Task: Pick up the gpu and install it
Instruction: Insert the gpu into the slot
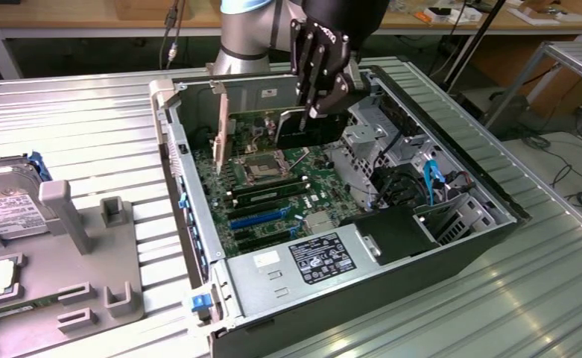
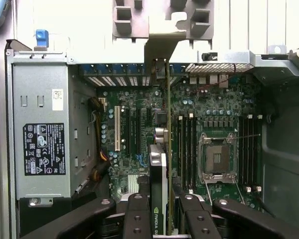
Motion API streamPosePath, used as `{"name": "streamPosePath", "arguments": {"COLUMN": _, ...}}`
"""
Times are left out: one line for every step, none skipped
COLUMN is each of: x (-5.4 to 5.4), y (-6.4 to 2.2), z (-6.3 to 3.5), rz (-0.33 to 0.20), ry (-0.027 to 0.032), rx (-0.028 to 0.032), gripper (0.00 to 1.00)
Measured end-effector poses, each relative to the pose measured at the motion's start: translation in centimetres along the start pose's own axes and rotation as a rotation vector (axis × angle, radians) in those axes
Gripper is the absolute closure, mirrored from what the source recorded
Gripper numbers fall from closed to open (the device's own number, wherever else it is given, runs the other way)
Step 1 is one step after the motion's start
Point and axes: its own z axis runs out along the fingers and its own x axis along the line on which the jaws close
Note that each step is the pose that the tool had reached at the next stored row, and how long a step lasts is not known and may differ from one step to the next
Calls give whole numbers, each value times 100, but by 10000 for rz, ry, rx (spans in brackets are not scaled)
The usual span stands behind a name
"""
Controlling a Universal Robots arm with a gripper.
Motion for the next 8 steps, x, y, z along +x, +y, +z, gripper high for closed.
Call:
{"name": "streamPosePath", "arguments": {"x": 0, "y": -4, "z": 9, "rz": -11, "ry": -224, "rx": -2, "gripper": 73}}
{"name": "streamPosePath", "arguments": {"x": 0, "y": -6, "z": 15, "rz": -14, "ry": -295, "rx": -2, "gripper": 73}}
{"name": "streamPosePath", "arguments": {"x": -1, "y": -8, "z": 23, "rz": -16, "ry": -335, "rx": -1, "gripper": 73}}
{"name": "streamPosePath", "arguments": {"x": -1, "y": -11, "z": 36, "rz": -17, "ry": -361, "rx": -1, "gripper": 73}}
{"name": "streamPosePath", "arguments": {"x": -1, "y": -15, "z": 49, "rz": -18, "ry": -375, "rx": -2, "gripper": 73}}
{"name": "streamPosePath", "arguments": {"x": -1, "y": -20, "z": 64, "rz": -19, "ry": -386, "rx": -2, "gripper": 73}}
{"name": "streamPosePath", "arguments": {"x": -4, "y": -28, "z": 98, "rz": -19, "ry": -402, "rx": -2, "gripper": 73}}
{"name": "streamPosePath", "arguments": {"x": -3, "y": -32, "z": 126, "rz": -19, "ry": -404, "rx": -2, "gripper": 73}}
